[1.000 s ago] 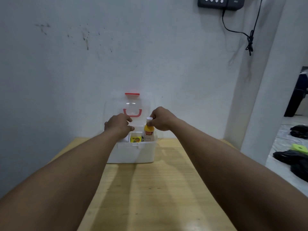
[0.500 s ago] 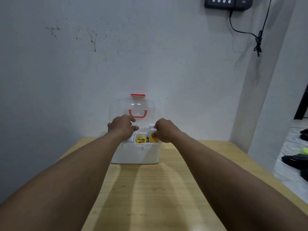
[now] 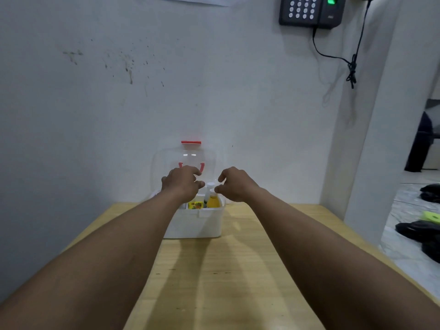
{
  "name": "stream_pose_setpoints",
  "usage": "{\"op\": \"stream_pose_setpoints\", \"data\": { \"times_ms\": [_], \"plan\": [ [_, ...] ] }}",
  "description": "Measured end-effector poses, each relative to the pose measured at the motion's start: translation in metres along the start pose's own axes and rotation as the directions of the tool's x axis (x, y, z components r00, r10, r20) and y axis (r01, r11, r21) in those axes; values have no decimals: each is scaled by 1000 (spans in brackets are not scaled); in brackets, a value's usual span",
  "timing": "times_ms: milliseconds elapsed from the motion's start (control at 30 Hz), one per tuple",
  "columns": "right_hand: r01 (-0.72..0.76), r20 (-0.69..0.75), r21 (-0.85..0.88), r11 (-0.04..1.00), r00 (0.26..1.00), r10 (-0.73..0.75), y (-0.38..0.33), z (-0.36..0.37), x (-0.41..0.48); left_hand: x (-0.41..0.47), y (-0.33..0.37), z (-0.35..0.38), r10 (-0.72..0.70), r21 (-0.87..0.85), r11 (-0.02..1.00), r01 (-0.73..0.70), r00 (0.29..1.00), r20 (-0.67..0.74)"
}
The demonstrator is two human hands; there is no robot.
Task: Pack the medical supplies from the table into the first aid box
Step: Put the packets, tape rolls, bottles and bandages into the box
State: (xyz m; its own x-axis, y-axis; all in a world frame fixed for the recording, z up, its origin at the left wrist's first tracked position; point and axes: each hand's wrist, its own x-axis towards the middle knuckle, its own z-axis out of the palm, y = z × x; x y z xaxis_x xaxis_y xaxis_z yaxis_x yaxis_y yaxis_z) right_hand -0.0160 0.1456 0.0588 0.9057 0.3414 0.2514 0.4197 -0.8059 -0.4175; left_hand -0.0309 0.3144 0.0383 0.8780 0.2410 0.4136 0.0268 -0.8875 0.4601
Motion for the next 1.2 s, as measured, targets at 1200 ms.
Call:
{"op": "stream_pose_setpoints", "data": {
  "times_ms": [1200],
  "plan": [
    [-464,73,-174,869,873,481,191,-33,-123,-104,164,150,17,14,1000,-24,931,363]
  ]
}}
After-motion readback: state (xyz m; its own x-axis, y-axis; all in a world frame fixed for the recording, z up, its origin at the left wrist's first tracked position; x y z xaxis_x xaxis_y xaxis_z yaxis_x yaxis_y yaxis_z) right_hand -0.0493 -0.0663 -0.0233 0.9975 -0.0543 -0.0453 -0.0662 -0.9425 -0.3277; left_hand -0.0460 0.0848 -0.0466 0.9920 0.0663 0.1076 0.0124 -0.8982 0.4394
